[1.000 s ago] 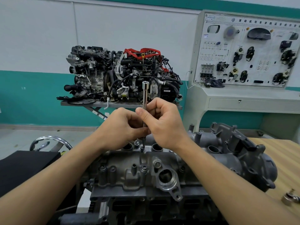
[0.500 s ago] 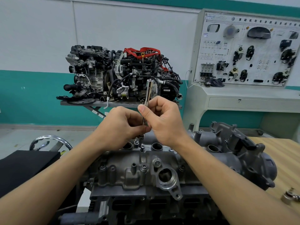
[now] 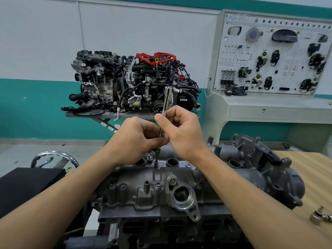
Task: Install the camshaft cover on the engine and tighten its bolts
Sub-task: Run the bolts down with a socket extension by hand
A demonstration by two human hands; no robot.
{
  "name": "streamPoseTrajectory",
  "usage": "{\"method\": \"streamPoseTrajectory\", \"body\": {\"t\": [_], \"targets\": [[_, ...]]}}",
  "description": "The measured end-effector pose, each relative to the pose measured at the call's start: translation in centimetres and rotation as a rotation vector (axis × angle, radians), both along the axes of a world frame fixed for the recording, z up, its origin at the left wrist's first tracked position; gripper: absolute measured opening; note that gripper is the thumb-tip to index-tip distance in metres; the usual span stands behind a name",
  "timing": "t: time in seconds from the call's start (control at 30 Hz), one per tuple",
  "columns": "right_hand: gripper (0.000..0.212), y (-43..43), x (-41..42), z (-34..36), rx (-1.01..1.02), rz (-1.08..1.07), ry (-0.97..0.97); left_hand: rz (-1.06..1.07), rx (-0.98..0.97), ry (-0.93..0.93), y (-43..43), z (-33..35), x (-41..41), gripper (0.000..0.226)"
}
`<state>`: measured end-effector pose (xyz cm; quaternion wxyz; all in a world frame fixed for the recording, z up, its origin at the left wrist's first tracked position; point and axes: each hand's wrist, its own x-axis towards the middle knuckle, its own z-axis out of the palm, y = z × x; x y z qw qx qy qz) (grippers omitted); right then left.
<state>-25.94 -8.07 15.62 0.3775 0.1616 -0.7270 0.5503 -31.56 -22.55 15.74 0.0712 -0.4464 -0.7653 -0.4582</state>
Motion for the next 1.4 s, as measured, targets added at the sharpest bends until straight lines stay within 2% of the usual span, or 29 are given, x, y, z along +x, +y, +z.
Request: {"method": "streamPoseTrajectory", "body": {"t": [0.2, 0.33, 0.53, 0.7, 0.87, 1.0, 1.07, 1.13, 1.27, 1.37, 1.4], "targets": [[0.012, 0.03, 0.15, -0.06, 0.022, 0.099, -0.057, 0.006, 0.020, -0.080, -0.34, 0.07, -0.21, 0.013], [0.017, 0.11, 0.14, -0.09, 0.062, 0.129, -0.073, -0.024, 0.004, -0.110, -0.48, -0.10, -0.41, 0.005], [0.010, 0.06, -0.09, -0.23, 0.098, 0.071, -0.067, -0.030, -0.090, -0.006, -0.46, -0.18, -0.14, 0.006], [0.019, 0.21, -0.27, -0.29, 0.051, -0.005, -0.035, -0.032, 0.117, -0.003, -0.54, 0.12, 0.23, 0.004], [0.010, 0.37, 0.02, -0.12, 0.049, 0.078, -0.056, -0.090, 0.032, -0.025, -0.56, -0.05, 0.17, 0.012], [0.015, 0.28, 0.25, -0.16, 0.083, 0.070, -0.031, -0.108, 0.010, -0.018, -0.57, -0.01, 0.12, 0.014], [0.012, 0.23, 0.08, -0.20, 0.072, 0.039, -0.007, -0.112, 0.051, -0.006, -0.56, 0.07, 0.44, 0.014], [0.013, 0.23, -0.15, -0.24, 0.041, -0.003, 0.016, -0.088, 0.135, -0.003, -0.57, 0.12, 0.57, 0.022], [0.017, 0.55, -0.33, -0.43, 0.007, 0.017, -0.005, -0.046, 0.197, 0.023, -0.51, 0.13, 0.38, 0.016], [0.016, 0.53, -0.14, -0.41, 0.052, 0.063, -0.040, -0.056, 0.138, 0.065, -0.46, -0.02, 0.35, 0.004], [0.014, 0.55, -0.15, -0.41, 0.041, 0.097, -0.034, -0.054, 0.113, 0.063, -0.50, -0.05, 0.31, 0.007]]}}
